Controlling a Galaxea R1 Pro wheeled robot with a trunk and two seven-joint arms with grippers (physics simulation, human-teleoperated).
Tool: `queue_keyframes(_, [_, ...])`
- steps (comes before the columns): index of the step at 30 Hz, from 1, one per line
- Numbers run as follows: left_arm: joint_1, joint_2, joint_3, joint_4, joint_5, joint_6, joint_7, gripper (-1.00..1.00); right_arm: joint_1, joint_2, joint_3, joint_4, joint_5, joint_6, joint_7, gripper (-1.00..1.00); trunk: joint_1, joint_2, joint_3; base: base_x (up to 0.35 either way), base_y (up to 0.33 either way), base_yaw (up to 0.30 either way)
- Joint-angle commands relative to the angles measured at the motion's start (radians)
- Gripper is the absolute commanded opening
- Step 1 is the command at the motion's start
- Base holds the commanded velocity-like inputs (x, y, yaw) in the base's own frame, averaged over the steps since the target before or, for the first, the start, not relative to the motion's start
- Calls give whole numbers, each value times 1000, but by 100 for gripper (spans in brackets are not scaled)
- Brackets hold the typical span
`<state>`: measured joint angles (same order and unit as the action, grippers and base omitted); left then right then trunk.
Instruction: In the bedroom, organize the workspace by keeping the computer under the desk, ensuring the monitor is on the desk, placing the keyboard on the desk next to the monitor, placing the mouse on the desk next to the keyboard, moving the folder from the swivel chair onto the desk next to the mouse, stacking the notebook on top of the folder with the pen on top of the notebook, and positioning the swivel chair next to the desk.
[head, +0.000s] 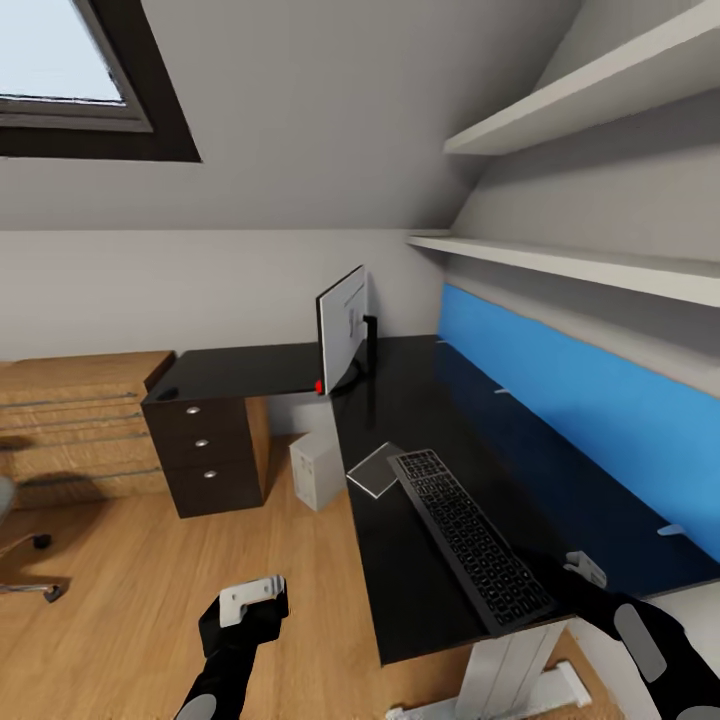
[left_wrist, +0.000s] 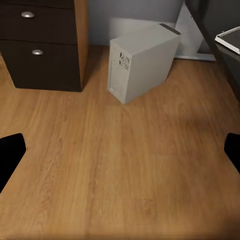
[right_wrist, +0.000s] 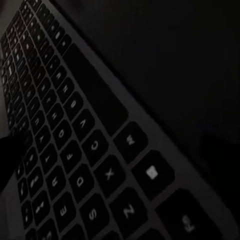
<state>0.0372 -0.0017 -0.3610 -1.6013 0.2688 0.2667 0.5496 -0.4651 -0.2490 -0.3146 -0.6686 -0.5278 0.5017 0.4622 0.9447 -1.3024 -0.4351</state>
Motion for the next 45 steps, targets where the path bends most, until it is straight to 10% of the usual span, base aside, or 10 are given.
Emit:
queue_keyframes(1, [0, 0, -1, -2, 6, 3, 6, 100, 0, 1, -1, 1, 8, 12, -2, 100, 0, -1, -1, -201, 253, 0])
queue_keyframes(45, [0, 0, -17, 10, 4, 4, 6, 100, 1, -17, -19, -65, 8, 1, 2, 100, 0, -1, -1, -139, 109, 0])
